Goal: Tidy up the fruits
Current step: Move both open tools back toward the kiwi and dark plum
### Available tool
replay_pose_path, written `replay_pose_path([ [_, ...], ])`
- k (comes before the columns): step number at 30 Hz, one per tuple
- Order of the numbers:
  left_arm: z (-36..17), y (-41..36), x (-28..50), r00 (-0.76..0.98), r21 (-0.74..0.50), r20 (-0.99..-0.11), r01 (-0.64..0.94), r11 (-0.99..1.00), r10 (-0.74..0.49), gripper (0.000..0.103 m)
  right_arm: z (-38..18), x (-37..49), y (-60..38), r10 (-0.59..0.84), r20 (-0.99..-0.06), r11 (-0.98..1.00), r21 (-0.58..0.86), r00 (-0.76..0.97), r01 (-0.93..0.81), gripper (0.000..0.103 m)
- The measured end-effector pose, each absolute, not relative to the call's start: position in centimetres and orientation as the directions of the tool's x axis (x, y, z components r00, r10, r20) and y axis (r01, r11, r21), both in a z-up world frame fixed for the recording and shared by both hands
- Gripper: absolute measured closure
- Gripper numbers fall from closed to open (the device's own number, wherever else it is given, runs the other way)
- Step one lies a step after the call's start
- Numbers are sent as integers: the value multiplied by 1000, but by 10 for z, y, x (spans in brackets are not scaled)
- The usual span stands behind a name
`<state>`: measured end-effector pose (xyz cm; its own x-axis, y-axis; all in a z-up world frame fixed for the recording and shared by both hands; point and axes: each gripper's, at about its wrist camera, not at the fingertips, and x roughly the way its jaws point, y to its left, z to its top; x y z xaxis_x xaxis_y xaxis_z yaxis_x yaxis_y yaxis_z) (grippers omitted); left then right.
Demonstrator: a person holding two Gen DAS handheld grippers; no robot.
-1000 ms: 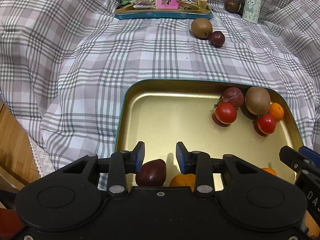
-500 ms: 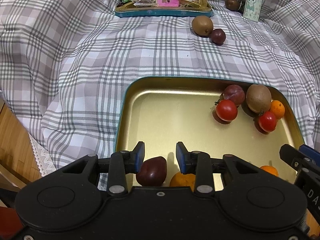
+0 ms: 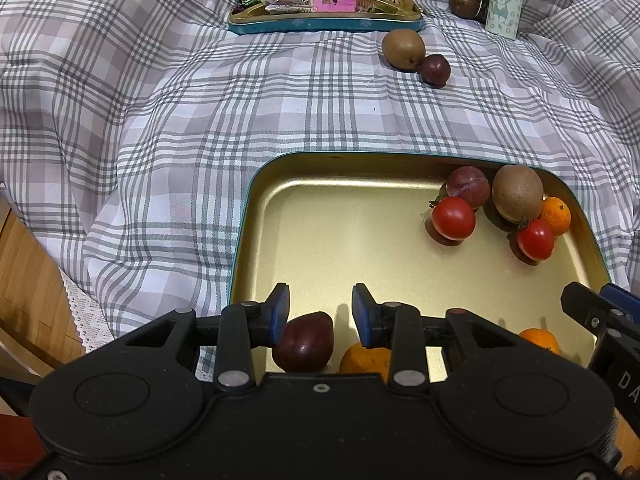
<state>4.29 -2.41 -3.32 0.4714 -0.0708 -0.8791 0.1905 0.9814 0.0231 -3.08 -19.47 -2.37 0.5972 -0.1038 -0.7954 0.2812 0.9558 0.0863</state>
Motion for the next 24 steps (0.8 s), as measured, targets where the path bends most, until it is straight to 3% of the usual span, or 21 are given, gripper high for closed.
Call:
replay_pose_path([
  [24,-22,-37,81,482,51,-875,179,982,-42,60,-17,1,-230,-94,-769,921,174,633,348,66],
])
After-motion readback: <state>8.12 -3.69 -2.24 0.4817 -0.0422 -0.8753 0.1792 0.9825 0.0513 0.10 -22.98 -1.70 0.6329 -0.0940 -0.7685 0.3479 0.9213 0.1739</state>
